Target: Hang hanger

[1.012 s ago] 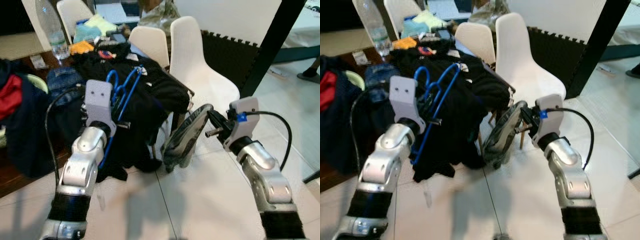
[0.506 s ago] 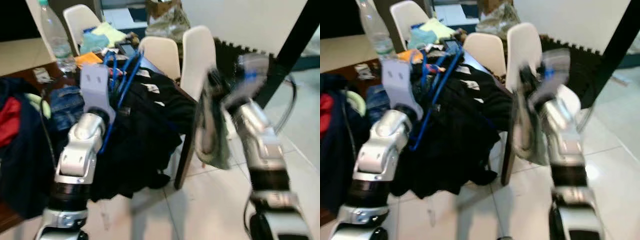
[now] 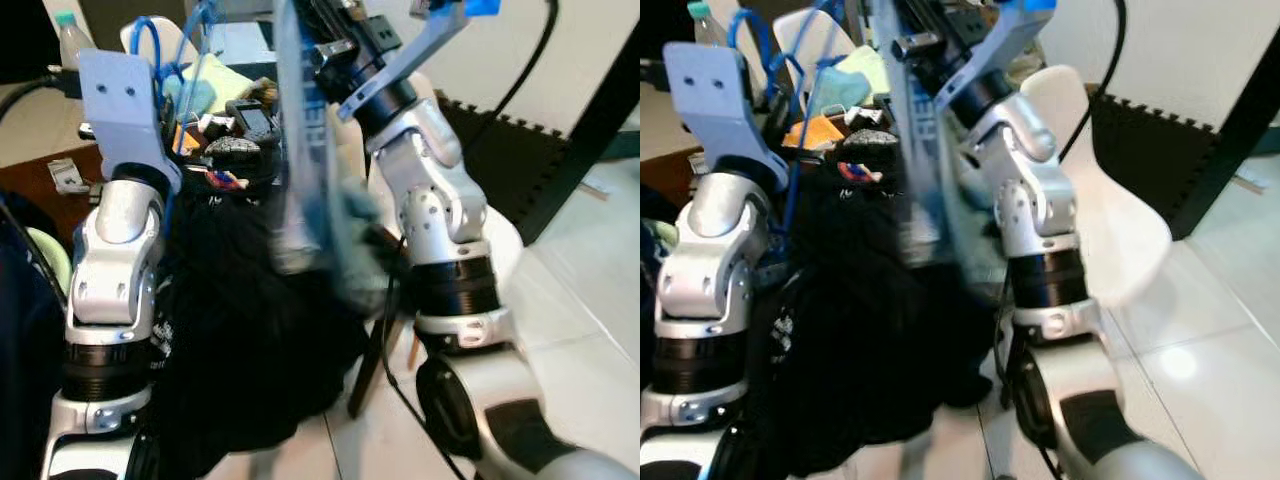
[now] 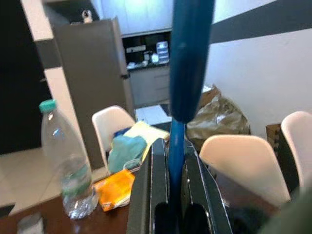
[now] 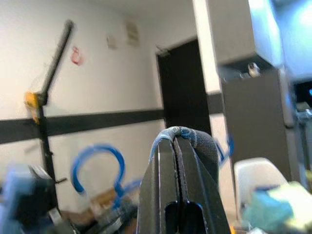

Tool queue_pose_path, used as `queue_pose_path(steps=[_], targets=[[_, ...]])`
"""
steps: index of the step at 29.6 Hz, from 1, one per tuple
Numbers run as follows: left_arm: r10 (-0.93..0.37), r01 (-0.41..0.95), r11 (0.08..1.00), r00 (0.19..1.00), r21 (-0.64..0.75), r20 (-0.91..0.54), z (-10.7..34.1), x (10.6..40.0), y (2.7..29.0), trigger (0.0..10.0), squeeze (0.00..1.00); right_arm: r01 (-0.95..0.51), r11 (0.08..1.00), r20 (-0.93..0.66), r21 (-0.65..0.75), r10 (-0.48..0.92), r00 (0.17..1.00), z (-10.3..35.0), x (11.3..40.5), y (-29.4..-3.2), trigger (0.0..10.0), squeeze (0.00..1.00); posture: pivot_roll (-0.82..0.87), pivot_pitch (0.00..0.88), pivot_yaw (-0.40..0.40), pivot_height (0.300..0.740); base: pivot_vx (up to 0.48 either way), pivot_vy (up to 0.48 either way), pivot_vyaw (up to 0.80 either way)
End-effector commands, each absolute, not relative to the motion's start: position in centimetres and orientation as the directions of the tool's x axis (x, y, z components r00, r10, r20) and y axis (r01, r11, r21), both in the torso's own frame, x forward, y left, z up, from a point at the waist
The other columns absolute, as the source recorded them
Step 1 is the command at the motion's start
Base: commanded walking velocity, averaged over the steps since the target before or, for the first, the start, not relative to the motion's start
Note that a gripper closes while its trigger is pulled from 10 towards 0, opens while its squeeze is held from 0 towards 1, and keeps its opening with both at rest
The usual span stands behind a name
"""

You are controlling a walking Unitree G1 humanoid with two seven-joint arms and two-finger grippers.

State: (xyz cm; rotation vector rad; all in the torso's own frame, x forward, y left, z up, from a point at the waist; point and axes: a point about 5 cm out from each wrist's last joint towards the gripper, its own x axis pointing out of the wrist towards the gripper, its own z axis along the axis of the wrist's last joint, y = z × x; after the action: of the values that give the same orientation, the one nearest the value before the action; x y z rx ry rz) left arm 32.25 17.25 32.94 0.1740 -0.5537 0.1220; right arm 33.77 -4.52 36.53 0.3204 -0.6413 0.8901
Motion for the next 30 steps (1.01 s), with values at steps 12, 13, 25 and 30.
queue_pose_path(steps=[12, 13, 25, 30], targets=[[0.115, -0.243, 0.953, 0.841, 0.179, 0.528, 32.7, 32.0, 18.5, 10.0, 0.00, -0.816, 0.567, 0.191, -0.112, 0.818, 0.542, 27.5, 34.1, -2.0, 10.0, 0.00, 0.12, 0.140, -0.033, 0.740, 0.000, 0.000, 0.00], [0.117, -0.245, 0.953, 0.843, 0.180, 0.525, 32.6, 31.9, 18.5, 10.0, 0.00, -0.840, 0.520, 0.101, -0.152, 0.854, 0.511, 26.0, 33.6, -2.2, 10.0, 0.00, 0.12, 0.139, -0.034, 0.740, 0.000, 0.000, 0.00], [0.106, -0.231, 0.956, 0.846, 0.180, 0.523, 32.5, 32.0, 17.8, 10.0, 0.00, -0.970, 0.216, -0.198, -0.115, 0.951, 0.235, 22.0, 29.3, -4.4, 10.0, 1.00, 0.12, 0.122, -0.028, 0.740, 0.000, 0.000, 0.00], [0.066, -0.174, 0.972, 0.850, 0.161, 0.523, 32.7, 32.2, 17.2, 10.0, 0.00, -0.981, 0.149, -0.159, -0.123, 0.973, 0.168, 22.9, 28.3, -5.6, 10.0, 1.00, 0.12, 0.122, -0.026, 0.740, 0.000, 0.000, 0.00]])
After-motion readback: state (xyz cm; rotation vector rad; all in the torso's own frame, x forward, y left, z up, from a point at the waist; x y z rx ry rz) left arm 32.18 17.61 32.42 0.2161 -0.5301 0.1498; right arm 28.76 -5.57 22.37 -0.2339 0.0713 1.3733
